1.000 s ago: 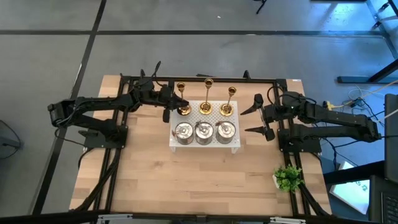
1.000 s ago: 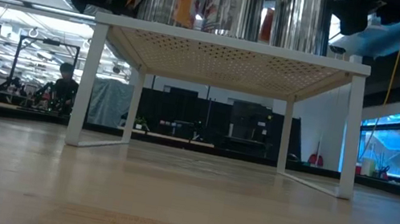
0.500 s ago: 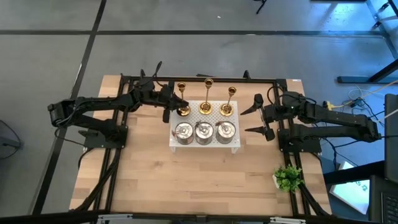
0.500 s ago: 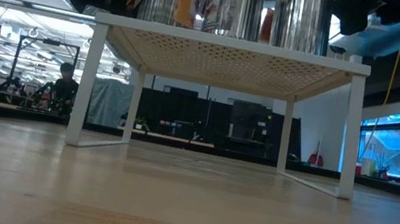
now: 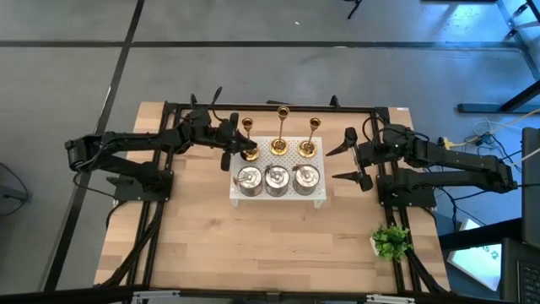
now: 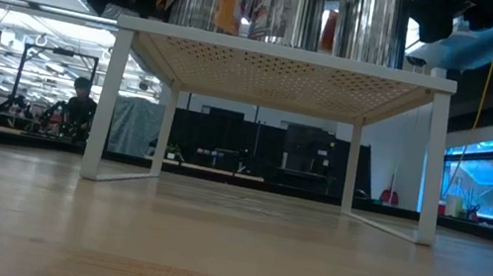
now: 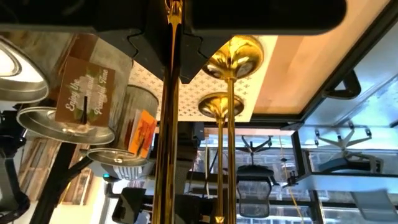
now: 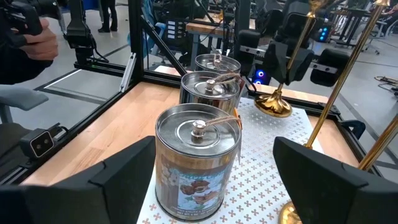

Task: Pick & Place candle stick holders
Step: Put the gold candle holder on the shelf aligned with the other gold candle holders

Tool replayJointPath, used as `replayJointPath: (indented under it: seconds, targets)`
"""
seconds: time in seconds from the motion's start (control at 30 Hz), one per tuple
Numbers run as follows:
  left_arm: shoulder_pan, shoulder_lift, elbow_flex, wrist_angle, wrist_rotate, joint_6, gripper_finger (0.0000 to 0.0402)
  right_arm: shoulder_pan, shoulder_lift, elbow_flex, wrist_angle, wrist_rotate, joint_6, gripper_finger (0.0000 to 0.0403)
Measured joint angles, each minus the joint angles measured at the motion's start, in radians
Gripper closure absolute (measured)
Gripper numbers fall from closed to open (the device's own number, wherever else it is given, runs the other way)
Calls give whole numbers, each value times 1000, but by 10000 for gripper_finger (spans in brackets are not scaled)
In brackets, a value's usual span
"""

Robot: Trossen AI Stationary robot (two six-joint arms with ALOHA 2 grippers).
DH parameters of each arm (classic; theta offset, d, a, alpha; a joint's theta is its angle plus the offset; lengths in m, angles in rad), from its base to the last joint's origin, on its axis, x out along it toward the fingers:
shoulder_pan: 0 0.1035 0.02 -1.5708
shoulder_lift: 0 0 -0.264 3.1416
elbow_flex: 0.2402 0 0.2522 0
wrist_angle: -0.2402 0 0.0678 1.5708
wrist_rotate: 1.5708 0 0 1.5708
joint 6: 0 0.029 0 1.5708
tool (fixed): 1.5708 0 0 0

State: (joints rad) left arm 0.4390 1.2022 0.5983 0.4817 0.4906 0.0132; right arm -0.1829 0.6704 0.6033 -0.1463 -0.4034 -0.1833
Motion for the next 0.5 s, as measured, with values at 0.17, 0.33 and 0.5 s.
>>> replayJointPath:
  seconds: [0.17, 0.33, 0.5]
  targets:
    - [-13, 0, -1, 14, -48, 1, 393, 0, 0, 0, 0, 0, 0, 75]
    - [-16, 9, -3, 13, -52, 1, 393, 0, 0, 0, 0, 0, 0, 75]
    - [-26, 28, -5, 18, -52, 1, 393, 0, 0, 0, 0, 0, 1, 75]
